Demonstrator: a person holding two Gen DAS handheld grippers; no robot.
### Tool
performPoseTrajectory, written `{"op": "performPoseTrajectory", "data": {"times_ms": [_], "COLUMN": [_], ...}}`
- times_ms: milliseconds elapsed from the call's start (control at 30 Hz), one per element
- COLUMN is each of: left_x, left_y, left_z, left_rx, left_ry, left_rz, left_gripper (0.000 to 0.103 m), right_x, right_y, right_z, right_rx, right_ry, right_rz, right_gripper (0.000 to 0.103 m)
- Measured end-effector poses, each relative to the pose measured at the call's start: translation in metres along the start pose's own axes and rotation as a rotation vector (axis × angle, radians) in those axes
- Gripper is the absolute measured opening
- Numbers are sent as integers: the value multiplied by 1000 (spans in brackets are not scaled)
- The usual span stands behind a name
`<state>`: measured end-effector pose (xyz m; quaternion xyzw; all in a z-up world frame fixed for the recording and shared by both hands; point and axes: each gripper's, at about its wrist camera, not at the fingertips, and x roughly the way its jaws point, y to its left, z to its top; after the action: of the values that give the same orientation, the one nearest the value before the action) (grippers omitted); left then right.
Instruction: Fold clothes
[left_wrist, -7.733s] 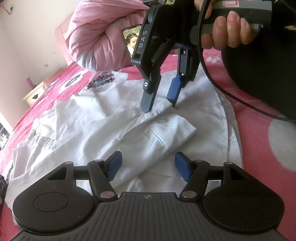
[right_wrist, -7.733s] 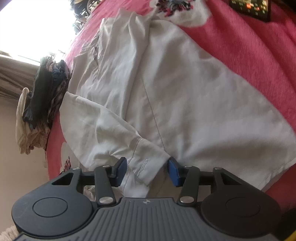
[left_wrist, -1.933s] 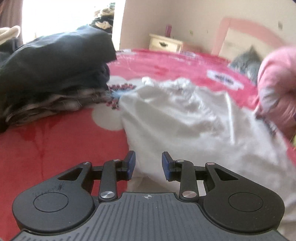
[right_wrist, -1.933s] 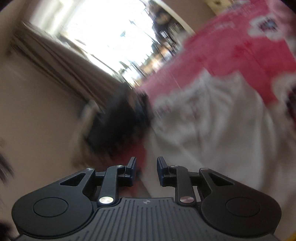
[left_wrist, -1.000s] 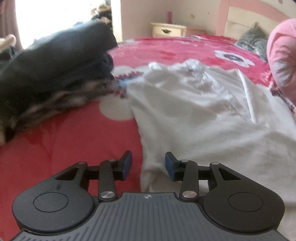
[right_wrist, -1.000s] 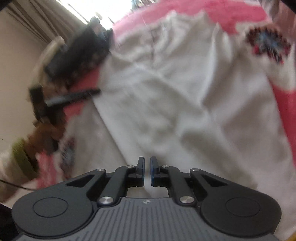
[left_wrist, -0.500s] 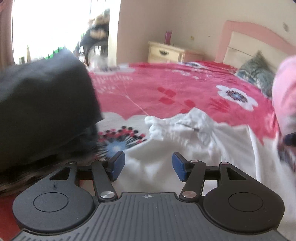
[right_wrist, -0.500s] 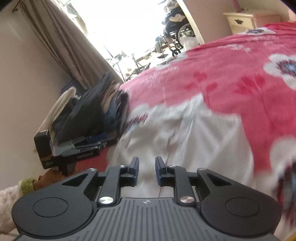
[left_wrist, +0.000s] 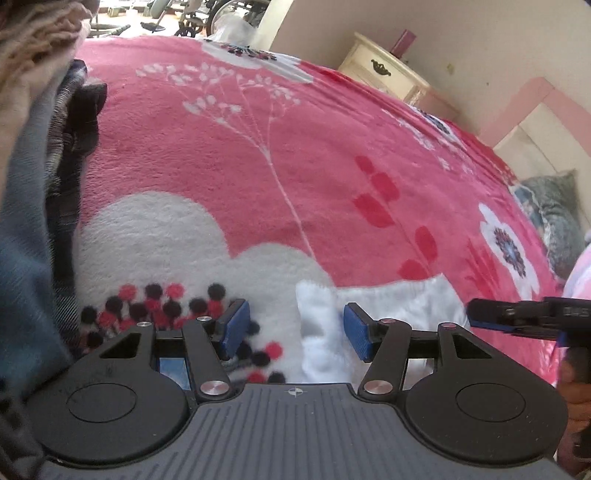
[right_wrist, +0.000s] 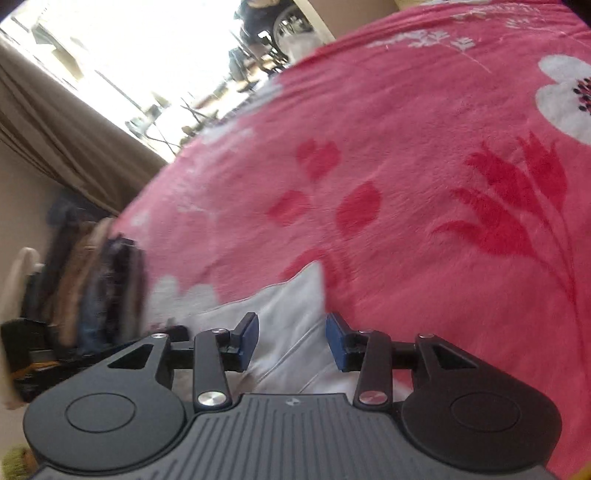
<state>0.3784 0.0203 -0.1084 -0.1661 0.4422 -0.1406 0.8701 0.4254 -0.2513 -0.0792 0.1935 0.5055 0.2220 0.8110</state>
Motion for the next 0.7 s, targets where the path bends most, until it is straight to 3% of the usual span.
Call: {"op": "performPoseTrajectory", "data": {"times_ms": [233, 300, 433, 567, 700], "left_x": [4, 7, 8, 7, 3], "left_y": [3, 2, -1, -5, -8], "left_z": [3, 3, 1, -1, -3], "left_rx": [9, 24, 11, 8, -19], "left_ry": [12, 8, -25, -35, -41], "left_rz": [-82, -77, -54, -59, -78], "left_gripper": [55, 49, 20, 10, 2], "right_x": [25, 28, 28, 27, 17], "right_y": [-6, -5, -1, 2, 2], "right_z": [10, 11, 13, 11, 9], "right_rx": [2, -15, -35, -24, -7], "right_ry": [57, 64, 63, 44, 9], "right_rz": [3, 10, -4, 2, 15], "right_gripper": [45, 46, 31, 10, 4]}}
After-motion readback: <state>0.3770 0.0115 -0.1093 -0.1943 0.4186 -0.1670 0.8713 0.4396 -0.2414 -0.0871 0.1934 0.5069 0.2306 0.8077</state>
